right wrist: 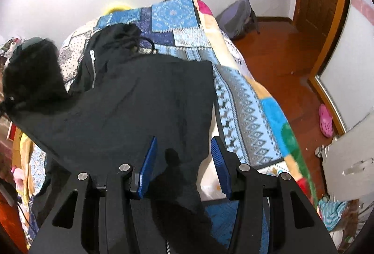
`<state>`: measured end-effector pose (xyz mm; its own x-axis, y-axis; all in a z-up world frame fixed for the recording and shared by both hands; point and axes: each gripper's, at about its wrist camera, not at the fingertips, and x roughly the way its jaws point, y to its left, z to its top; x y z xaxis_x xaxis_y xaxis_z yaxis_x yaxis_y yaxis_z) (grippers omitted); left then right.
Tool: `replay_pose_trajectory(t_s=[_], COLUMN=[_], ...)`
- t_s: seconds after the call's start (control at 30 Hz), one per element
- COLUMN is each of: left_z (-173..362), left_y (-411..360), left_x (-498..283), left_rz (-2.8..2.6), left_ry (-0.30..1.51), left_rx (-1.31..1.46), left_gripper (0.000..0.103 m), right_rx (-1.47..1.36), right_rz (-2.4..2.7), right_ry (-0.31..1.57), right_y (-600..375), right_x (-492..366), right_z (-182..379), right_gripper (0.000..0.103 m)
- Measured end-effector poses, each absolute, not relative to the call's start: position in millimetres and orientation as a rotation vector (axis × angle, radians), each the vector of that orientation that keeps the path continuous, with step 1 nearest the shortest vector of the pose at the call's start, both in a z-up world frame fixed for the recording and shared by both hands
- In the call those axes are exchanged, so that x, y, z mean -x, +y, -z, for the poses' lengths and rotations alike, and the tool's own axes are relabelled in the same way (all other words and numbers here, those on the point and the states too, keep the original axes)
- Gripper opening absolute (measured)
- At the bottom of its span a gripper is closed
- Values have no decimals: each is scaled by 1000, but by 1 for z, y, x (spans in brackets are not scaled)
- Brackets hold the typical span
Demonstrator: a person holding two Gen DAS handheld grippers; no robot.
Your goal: Fold large clothes
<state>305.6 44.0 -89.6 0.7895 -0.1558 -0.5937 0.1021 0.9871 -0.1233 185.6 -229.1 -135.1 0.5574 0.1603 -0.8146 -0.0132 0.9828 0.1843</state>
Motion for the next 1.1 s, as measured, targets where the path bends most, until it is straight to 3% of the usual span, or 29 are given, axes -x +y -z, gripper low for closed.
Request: replay_pose_trajectory(t_s=[0.13,0.33,0.47,0.8,0.93,1.0,1.1], left_z=[88,126,166,219,235,243,251], left_y=[53,65,90,114,123,132,144], left_x=[-297,-291,-290,-261,-254,-251,-244], left_rz=[101,56,29,50,-16,-33,-79], left_ry=[619,699,822,950,996,1016,1052], left_rx=[37,-31,22,99,87,97,100], left_gripper=[6,8,19,29,44,56,57], right_rx=[-133,-63,-76,-111,-96,-95,-97], right_rz=[-130,-158,-148,-145,-141,-144,-151], right_ry=[997,1080,1077,1081,1075,1075,1076], right_y=[-215,-196,-198,-198,-196,-195,-196], right_x=[-189,-189,-187,-183,-183,-183,-183], right_z=[144,172,172,174,172,171,171], right_gripper=[44,45,51,54,54,54,54])
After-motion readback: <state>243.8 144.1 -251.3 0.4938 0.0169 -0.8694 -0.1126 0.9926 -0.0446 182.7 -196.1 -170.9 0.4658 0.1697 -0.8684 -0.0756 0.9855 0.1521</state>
